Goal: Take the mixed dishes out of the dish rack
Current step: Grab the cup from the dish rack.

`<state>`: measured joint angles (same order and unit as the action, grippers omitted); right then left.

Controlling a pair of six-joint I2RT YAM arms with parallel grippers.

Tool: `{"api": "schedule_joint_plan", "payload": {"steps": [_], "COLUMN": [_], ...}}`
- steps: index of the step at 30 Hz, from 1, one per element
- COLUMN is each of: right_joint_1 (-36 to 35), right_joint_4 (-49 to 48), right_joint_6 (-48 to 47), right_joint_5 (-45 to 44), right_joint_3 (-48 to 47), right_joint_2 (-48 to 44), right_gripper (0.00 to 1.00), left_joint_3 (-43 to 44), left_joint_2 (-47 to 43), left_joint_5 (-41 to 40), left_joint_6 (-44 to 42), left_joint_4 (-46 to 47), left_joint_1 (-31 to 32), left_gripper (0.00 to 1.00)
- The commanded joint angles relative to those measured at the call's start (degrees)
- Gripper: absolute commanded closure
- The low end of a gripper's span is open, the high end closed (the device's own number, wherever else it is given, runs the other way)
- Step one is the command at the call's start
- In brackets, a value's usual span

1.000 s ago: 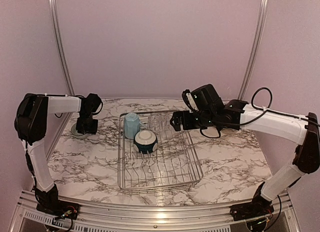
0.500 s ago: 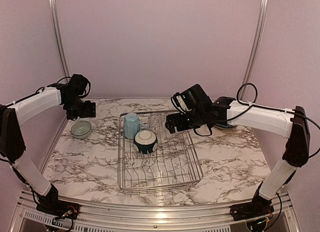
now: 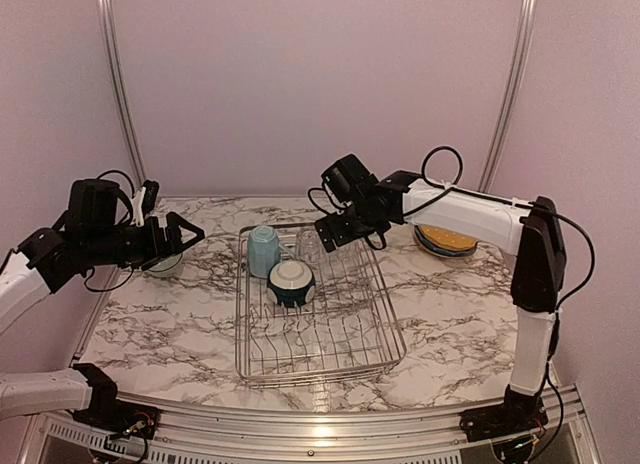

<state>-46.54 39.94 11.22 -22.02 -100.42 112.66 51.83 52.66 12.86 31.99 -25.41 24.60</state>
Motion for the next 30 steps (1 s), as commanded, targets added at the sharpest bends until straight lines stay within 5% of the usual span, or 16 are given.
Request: {"api": "schedule_joint_plan", "payload": {"steps": [1,18,30], "right_joint_1": [2.4,5.4,5.4], "right_joint_4": [3.0,-0.1,-0.9], "right_joint_6": [-3.9,-6.1,-4.9], "right_joint_5": [0.7,5.7,6.5], "right_joint_3": [-4.5,-9.3,-5.1], "right_joint_2": [3.5,13.3,7.2], "right_gripper": [0.02,0.23,0.57], "left_joint_3": [-2.9,-1.1,-1.2], "left_joint_2": [-4.0,-1.6,1.8], "left_joint_5": [1.5,-2.4,-3.4], "left_joint_6": [6.3,6.8,6.6], "left_joint_4": [6.6,6.6,8.4], "left_joint_1": [3.8,12.3,12.3], "left_gripper": [0.01,0.01,0.01]}}
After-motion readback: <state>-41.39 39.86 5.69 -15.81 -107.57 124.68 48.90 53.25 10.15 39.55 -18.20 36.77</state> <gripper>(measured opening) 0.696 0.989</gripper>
